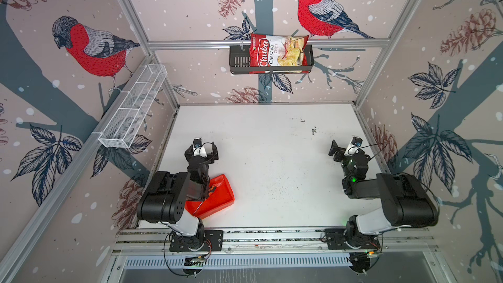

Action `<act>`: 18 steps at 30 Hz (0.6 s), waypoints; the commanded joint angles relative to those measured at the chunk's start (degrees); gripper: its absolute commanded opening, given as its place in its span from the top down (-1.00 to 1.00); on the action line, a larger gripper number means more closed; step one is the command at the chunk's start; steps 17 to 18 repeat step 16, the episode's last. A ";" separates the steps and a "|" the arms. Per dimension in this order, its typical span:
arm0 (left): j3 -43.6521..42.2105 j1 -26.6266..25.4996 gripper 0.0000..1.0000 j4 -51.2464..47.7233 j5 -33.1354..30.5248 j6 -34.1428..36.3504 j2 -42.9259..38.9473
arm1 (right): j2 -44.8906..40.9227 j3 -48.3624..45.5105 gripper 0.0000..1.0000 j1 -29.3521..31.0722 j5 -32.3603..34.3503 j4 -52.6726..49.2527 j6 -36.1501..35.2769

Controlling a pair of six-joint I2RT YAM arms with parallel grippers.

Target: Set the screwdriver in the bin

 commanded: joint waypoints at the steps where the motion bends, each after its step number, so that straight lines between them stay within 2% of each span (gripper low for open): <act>1: 0.10 0.06 -0.96 1.24 0.52 -0.12 -0.02 | -0.03 0.26 -0.99 0.10 -0.40 -0.07 -0.27; 18: 0.00 0.06 -0.96 1.48 0.52 -0.12 -0.02 | -0.10 0.28 -0.99 0.42 0.09 -0.06 -0.51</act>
